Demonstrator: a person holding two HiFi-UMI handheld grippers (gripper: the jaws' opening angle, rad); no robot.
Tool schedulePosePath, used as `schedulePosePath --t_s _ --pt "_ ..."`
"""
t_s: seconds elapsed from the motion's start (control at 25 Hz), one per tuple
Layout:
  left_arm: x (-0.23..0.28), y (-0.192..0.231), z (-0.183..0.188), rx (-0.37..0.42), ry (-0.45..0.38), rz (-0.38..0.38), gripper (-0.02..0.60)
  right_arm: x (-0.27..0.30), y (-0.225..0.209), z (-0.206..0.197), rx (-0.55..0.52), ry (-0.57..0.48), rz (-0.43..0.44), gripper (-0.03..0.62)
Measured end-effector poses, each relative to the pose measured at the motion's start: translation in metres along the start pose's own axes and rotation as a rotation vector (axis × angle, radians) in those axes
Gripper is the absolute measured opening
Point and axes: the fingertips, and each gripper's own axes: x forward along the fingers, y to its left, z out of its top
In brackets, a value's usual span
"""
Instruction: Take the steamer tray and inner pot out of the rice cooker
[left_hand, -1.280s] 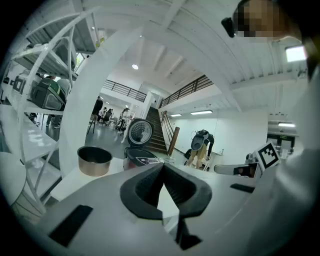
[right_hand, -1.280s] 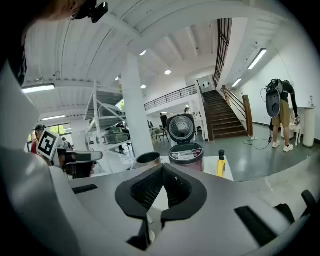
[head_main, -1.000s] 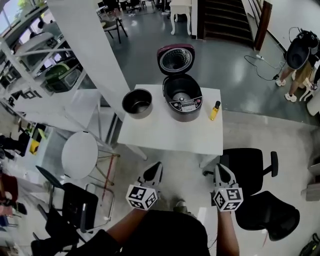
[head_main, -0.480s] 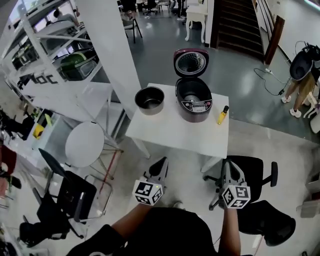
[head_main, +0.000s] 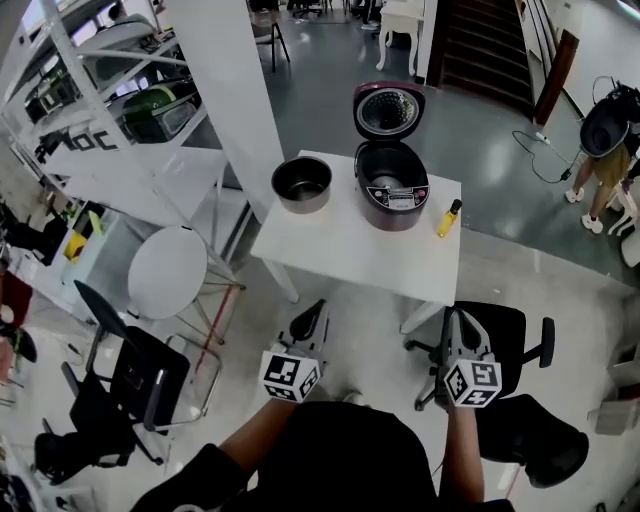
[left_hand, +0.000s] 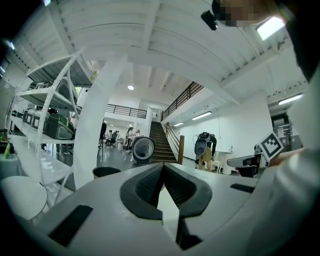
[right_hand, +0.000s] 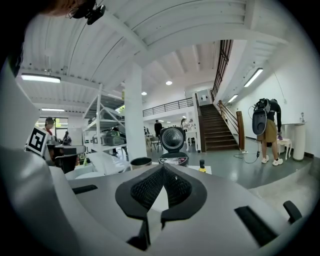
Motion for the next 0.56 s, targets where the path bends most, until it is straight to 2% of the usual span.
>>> schedulePosePath --t_s 0.16,0.56 --pt "-0.003 0.006 0.002 -0.030 0.000 0.010 0.005 -0.001 0.001 -0.009 0.002 0.011 0.005 -0.002" --pt "0.004 0.016 -0.004 -0.025 0.017 0.028 0.005 0.007 0.004 0.000 -0.057 -0.012 -0.010 -0.002"
